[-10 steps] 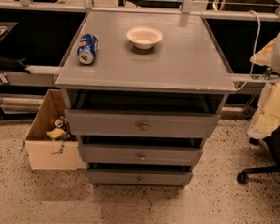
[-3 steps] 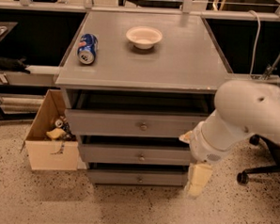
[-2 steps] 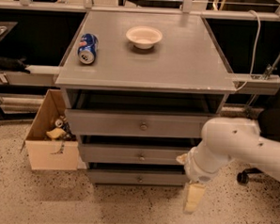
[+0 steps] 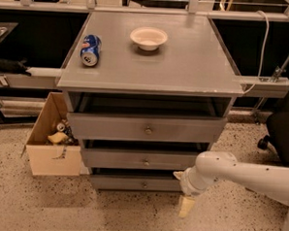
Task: Open middle drawer
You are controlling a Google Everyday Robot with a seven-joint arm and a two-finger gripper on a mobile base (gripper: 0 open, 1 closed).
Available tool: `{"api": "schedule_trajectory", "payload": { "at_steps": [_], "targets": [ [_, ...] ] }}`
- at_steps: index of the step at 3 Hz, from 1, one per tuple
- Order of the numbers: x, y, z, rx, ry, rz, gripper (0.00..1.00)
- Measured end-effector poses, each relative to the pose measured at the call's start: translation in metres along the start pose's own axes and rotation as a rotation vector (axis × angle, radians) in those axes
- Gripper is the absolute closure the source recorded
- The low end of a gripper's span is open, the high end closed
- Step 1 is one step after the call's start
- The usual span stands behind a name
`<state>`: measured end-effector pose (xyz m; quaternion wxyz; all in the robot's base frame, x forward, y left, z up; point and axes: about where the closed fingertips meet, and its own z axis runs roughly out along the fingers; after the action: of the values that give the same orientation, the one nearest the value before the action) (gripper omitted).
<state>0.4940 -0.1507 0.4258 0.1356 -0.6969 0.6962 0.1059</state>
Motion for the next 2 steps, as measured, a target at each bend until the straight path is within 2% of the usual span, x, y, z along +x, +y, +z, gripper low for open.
{"api": "schedule_trajectory", "payload": {
  "at_steps": [1,2],
  "targets": [
    [0.0040,0.0078,0.0280,-0.036,-0.022,0.018,0.00],
    [0.0032,0.0071,0.0244,-0.032,-0.019,0.015,0.00]
  ]
}}
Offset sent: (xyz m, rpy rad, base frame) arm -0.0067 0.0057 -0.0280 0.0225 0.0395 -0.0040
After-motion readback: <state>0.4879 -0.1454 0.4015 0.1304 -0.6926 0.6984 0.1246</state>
